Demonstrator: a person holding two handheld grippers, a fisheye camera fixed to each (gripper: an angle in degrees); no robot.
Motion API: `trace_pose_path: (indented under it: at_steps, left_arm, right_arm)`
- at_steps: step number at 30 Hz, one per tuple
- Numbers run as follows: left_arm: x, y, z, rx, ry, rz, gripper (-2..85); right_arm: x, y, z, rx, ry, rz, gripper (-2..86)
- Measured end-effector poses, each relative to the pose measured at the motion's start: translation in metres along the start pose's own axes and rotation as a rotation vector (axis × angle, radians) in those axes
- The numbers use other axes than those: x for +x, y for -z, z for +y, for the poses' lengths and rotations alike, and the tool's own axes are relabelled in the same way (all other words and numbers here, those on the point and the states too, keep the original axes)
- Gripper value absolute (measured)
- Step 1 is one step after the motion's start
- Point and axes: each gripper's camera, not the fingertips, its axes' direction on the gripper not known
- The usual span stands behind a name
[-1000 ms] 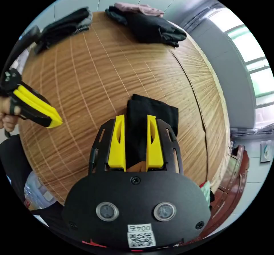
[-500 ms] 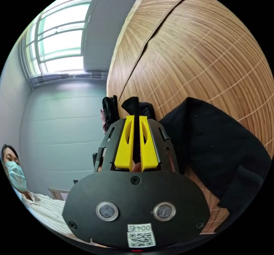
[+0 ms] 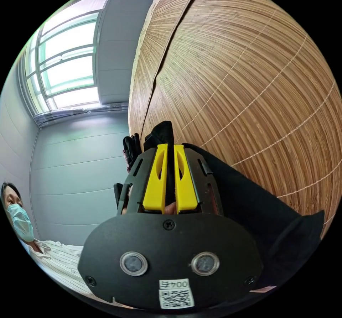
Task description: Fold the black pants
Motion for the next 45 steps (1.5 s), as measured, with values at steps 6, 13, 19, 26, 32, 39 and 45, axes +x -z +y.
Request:
trace_pose_path:
  at_steps: [6, 13, 19, 26, 32, 39, 45]
  left_arm:
    - [-0.032, 0.018, -0.029, 0.026, -0.05, 0.209, 6.6]
    - [-0.04, 0.07, -0.041, 0.084, -0.058, 0.158, 3.2]
    - [-0.046, 0.121, -0.044, 0.127, 0.004, 0.075, 2.6]
    - [-0.03, 0.243, -0.06, 0.205, -0.133, 0.064, 2.3]
    - [-0.004, 0.419, -0.073, 0.273, -0.385, 0.288, 2.0]
    - [0.046, 0.611, -0.1, 0.229, -0.72, 0.592, 1.5]
    - [0.098, 0.767, -0.119, 0.318, -0.877, 0.627, 1.4]
  right_arm:
    - [0.013, -0.002, -0.018, -0.024, -0.001, 0.031, 6.0]
    - [0.009, 0.004, -0.048, -0.084, 0.041, 0.032, 12.8]
    - [-0.009, -0.035, -0.071, -0.255, 0.082, 0.211, 10.4]
    - [-0.088, 0.012, -0.048, -0.075, 0.244, 0.079, 1.1]
    - [-0.286, 0.101, 0.042, 0.101, 0.718, 0.18, -0.2]
    - [-0.478, 0.214, 0.11, 0.2, 0.99, 0.033, -0.7]
    - [-0.639, 0.27, 0.175, 0.229, 1.27, 0.118, -0.7]
